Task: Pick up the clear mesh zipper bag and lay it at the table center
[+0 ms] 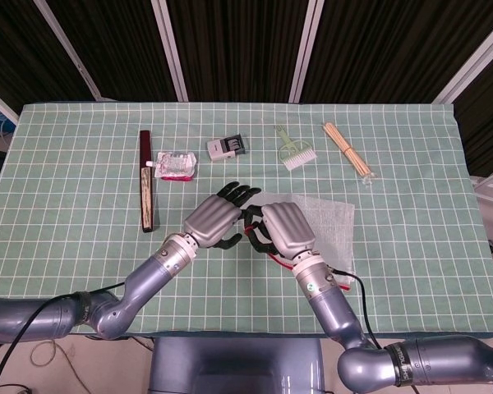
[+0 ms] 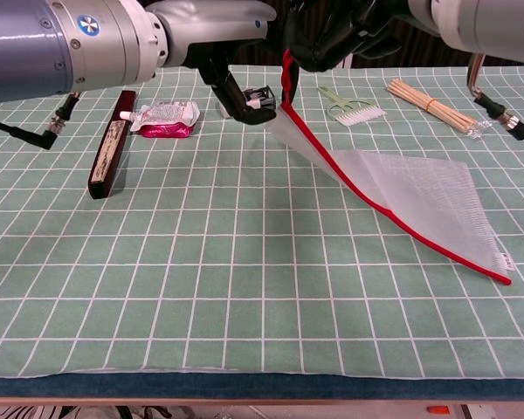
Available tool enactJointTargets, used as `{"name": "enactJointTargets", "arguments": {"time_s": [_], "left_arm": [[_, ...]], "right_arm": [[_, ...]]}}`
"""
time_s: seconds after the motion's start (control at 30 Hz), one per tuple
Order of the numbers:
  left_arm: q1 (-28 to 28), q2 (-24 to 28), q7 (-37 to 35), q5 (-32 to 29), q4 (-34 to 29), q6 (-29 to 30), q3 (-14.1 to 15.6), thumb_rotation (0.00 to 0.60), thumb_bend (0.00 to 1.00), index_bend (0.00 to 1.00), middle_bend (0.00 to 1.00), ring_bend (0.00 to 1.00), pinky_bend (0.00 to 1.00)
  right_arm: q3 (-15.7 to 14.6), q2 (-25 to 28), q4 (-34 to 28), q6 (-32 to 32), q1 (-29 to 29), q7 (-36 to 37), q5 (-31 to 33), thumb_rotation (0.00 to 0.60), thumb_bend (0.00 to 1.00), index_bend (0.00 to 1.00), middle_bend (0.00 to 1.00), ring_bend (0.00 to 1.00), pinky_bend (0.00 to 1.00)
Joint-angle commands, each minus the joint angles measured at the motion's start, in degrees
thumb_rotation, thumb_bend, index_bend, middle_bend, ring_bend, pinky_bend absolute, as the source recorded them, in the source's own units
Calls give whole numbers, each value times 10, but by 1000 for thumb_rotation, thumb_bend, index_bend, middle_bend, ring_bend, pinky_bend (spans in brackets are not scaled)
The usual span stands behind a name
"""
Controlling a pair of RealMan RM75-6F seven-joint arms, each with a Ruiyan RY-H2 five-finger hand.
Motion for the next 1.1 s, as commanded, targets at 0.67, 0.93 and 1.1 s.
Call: {"name": "enactJointTargets", "arguments": {"time_s": [0.67,0.93,1.1], "left_arm": [[-8,-16,-6,-5,7,18,9,600,417,526,62,0,0],[-9,-23,-12,-2,6,21,10,600,414,518,62,0,0],[-10,-28,-13,-3,7,24,10,600,413,517,62,0,0]], "right_arm": [[-5,6,-6,4,-1,11,-5,600,637,637,1000,1000,959],[-7,3,-9,8,2,8,-4,600,638,637,1000,1000,959],[-7,2,-12,12,3,6,-4,600,638,636,1000,1000,959]]}}
